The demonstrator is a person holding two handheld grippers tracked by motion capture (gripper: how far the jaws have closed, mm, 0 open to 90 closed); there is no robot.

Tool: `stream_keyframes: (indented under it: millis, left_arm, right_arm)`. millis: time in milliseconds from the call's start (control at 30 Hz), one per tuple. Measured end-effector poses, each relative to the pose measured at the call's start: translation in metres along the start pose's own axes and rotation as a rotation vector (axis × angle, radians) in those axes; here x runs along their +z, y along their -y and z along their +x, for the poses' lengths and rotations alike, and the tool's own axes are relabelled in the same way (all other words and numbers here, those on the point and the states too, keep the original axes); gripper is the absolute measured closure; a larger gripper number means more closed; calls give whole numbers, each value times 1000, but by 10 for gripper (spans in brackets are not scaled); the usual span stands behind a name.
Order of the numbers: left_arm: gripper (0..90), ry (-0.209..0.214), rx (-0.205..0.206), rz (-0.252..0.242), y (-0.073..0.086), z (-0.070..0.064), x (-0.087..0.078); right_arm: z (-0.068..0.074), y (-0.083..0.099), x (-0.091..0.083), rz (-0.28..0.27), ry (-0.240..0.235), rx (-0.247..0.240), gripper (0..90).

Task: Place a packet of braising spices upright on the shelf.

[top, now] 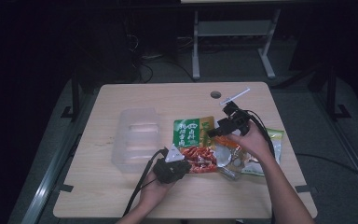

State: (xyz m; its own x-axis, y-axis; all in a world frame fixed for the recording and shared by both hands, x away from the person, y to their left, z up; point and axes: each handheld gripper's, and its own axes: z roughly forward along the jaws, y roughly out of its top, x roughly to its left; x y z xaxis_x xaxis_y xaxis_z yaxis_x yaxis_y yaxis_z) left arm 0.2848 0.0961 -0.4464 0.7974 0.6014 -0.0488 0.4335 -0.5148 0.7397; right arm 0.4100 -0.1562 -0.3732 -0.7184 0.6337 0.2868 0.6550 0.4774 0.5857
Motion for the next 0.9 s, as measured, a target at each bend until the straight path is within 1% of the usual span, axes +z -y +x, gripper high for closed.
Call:
stream_keyframes:
  millis: [100,133,200,233,333,400,433,467,533,600,633,700,733,800,867,900]
  left_arm:
    - [798,-28,27,36,1,-2,5]
    - [798,-36,37,48,2,-2,7]
    - [798,-39,34,67,3,-2,9]
    - [798,-39,29,67,4,-2,10]
    - [798,-43,28,66,4,-4,10]
    - [798,-40,29,69,5,-3,11]
    - [798,-38,29,70,5,-3,11]
    - [797,-39,32,70,5,-3,11]
    - [792,-40,40,79,5,-3,11]
    - [792,-38,34,76,5,-3,11]
    - [791,-39,34,77,5,-3,11]
    - [791,-39,32,74,6,-3,12]
    - [790,-34,30,82,5,-3,12]
    - [786,-35,31,76,6,-4,12]
    - [786,-34,31,76,6,-4,12]
    - [786,-36,38,77,5,-3,12]
  right_arm:
    - [-7,-2,8,17,24,15,254]
    - [-8,-2,10,23,33,30,271]
    - [-12,-4,15,29,46,42,302]
    - [-14,-4,17,26,53,46,317]
    - [-21,-5,26,41,73,83,344]
    - [-24,-5,32,56,77,103,352]
    - [-25,-5,35,65,85,105,353]
    - [-27,-5,38,74,97,117,354]
    - [-28,-5,42,81,99,129,359]
    - [-30,-5,46,85,110,140,359]
    - [-31,-5,47,85,107,140,361]
    - [-32,-5,50,87,106,153,370]
    - [-33,-5,52,85,107,151,371]
    - [-33,-5,55,95,97,164,377]
    - [-35,-4,59,93,78,167,382]
    - [-35,-4,59,89,68,169,385]
